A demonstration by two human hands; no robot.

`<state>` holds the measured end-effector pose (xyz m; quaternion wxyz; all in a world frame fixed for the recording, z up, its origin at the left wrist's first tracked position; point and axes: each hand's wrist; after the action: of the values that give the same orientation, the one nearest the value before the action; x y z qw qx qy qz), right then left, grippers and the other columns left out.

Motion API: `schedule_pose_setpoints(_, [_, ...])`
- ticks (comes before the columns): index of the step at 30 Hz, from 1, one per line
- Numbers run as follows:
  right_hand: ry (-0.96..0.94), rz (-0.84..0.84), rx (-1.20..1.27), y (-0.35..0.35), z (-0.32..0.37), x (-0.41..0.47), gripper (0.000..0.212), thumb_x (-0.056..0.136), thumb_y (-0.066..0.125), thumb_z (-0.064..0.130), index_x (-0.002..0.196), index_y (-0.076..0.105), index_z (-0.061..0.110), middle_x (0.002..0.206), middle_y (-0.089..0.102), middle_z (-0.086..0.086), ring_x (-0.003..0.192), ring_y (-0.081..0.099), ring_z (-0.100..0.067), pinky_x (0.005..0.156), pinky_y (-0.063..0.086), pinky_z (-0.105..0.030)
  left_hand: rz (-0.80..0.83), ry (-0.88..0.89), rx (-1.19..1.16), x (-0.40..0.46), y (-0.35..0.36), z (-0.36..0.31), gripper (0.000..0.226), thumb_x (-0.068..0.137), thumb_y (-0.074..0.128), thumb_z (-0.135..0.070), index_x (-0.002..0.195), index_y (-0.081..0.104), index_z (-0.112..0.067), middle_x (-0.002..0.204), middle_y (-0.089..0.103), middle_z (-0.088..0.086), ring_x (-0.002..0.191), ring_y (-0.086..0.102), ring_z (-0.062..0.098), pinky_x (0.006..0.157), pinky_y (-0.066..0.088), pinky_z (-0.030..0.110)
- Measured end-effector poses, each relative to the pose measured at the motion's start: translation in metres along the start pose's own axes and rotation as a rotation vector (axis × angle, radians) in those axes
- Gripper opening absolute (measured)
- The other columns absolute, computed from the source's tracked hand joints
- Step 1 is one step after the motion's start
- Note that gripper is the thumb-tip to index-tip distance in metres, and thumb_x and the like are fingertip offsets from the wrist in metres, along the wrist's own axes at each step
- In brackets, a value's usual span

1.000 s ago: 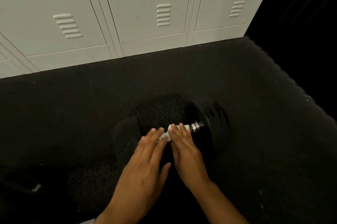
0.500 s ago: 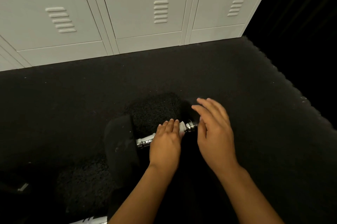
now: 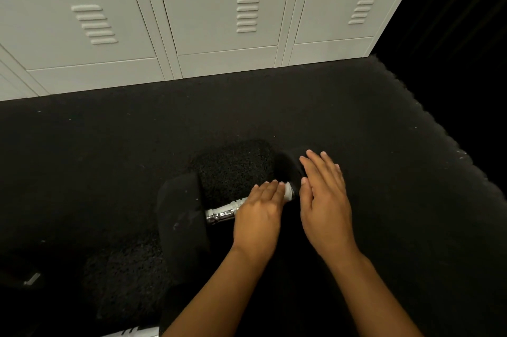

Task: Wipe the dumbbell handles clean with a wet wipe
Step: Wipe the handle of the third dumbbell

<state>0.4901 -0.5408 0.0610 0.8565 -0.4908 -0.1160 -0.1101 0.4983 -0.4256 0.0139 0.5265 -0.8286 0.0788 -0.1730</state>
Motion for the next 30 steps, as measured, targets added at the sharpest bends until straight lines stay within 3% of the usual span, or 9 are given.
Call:
schedule_pose_setpoints(3, [-0.002, -0.023, -0.003, 0.001, 0.000, 0.000, 0.050, 0.092, 0.023, 0.027, 0.132, 0.047, 0.008, 0.141, 0.044, -0.005, 0.136, 0.021, -0.010, 0.111, 0.015, -0.035, -0.024, 0.032, 0.016, -0.006, -0.002, -0.003, 0.036, 0.067, 0.068, -0.005, 0.102, 0.071, -0.005, 0.104, 0.071, 0.010, 0.097, 0.067, 0.022, 0.085, 0.052, 0.036])
schedule_pose_setpoints(7, [-0.006, -0.028, -0.014, 0.003, 0.001, 0.001, 0.050, 0.092, 0.023, 0.027, 0.131, 0.048, 0.007, 0.140, 0.045, -0.006, 0.136, 0.023, -0.013, 0.112, 0.015, -0.035, -0.007, -0.061, -0.002, 0.016, 0.002, -0.005, 0.010, 0.073, 0.073, -0.010, 0.082, 0.068, -0.013, 0.076, 0.070, 0.003, 0.071, 0.068, 0.018, 0.083, 0.052, 0.036])
schedule_pose_setpoints(13, [-0.020, -0.048, -0.041, 0.004, -0.001, -0.002, 0.047, 0.093, 0.025, 0.025, 0.131, 0.048, 0.008, 0.139, 0.045, -0.005, 0.135, 0.022, -0.011, 0.111, 0.015, -0.034, -0.050, 0.003, 0.034, -0.005, 0.009, -0.004, 0.041, 0.081, 0.041, -0.019, 0.109, 0.068, -0.007, 0.109, 0.069, 0.008, 0.102, 0.065, 0.020, 0.088, 0.052, 0.038])
schedule_pose_setpoints(17, [-0.026, -0.057, -0.053, 0.005, -0.001, 0.001, 0.046, 0.092, 0.027, 0.023, 0.129, 0.050, 0.007, 0.138, 0.047, -0.007, 0.135, 0.026, -0.015, 0.111, 0.016, -0.034, -0.086, -0.033, -0.091, 0.011, 0.004, -0.001, 0.036, 0.082, 0.043, -0.026, 0.093, 0.074, -0.012, 0.093, 0.073, 0.003, 0.085, 0.070, 0.015, 0.081, 0.052, 0.028])
schedule_pose_setpoints(21, [-0.018, -0.060, -0.067, 0.005, 0.000, 0.000, 0.046, 0.093, 0.027, 0.022, 0.129, 0.050, 0.006, 0.137, 0.047, -0.007, 0.134, 0.028, -0.017, 0.112, 0.014, -0.033, -0.140, 0.029, -0.067, -0.005, 0.005, 0.002, 0.025, 0.075, 0.063, -0.018, 0.097, 0.074, -0.011, 0.102, 0.072, 0.005, 0.097, 0.067, 0.017, 0.086, 0.051, 0.031])
schedule_pose_setpoints(23, [-0.028, -0.066, -0.063, 0.004, 0.000, 0.000, 0.045, 0.093, 0.028, 0.021, 0.128, 0.050, 0.005, 0.137, 0.048, -0.008, 0.134, 0.028, -0.018, 0.111, 0.013, -0.031, -0.078, -0.010, -0.029, -0.003, -0.002, 0.000, 0.021, 0.074, 0.064, -0.013, 0.094, 0.073, -0.013, 0.097, 0.073, 0.004, 0.092, 0.069, 0.019, 0.082, 0.054, 0.034])
schedule_pose_setpoints(25, [-0.025, -0.066, -0.052, 0.004, 0.001, 0.000, 0.046, 0.092, 0.028, 0.021, 0.128, 0.050, 0.005, 0.137, 0.048, -0.008, 0.134, 0.029, -0.019, 0.111, 0.014, -0.032, 0.076, -0.124, 0.021, 0.014, -0.014, -0.008, 0.011, 0.087, 0.056, -0.015, 0.088, 0.068, -0.016, 0.087, 0.071, 0.004, 0.081, 0.068, 0.025, 0.071, 0.055, 0.033])
schedule_pose_setpoints(28, [-0.016, -0.059, -0.056, 0.003, 0.002, 0.000, 0.047, 0.092, 0.026, 0.023, 0.129, 0.050, 0.005, 0.138, 0.047, -0.008, 0.134, 0.028, -0.018, 0.111, 0.017, -0.037, 0.295, -0.281, 0.065, 0.042, -0.022, -0.009, 0.036, 0.099, 0.035, -0.035, 0.097, 0.064, -0.014, 0.097, 0.068, 0.011, 0.092, 0.063, 0.031, 0.072, 0.044, 0.034])
schedule_pose_setpoints(30, [-0.015, -0.049, -0.053, 0.003, 0.001, 0.000, 0.048, 0.092, 0.025, 0.024, 0.130, 0.049, 0.006, 0.138, 0.046, -0.007, 0.135, 0.028, -0.017, 0.111, 0.018, -0.038, 0.297, -0.277, 0.054, 0.044, -0.020, -0.008, 0.039, 0.099, 0.033, -0.037, 0.096, 0.065, -0.014, 0.096, 0.068, 0.011, 0.091, 0.063, 0.031, 0.072, 0.044, 0.033])
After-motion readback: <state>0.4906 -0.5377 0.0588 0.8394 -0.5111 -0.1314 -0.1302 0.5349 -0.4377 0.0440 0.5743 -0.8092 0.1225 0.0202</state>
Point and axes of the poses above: each hand's wrist, its own x-axis towards the middle knuckle, its own y-axis out of the palm, z = x × y
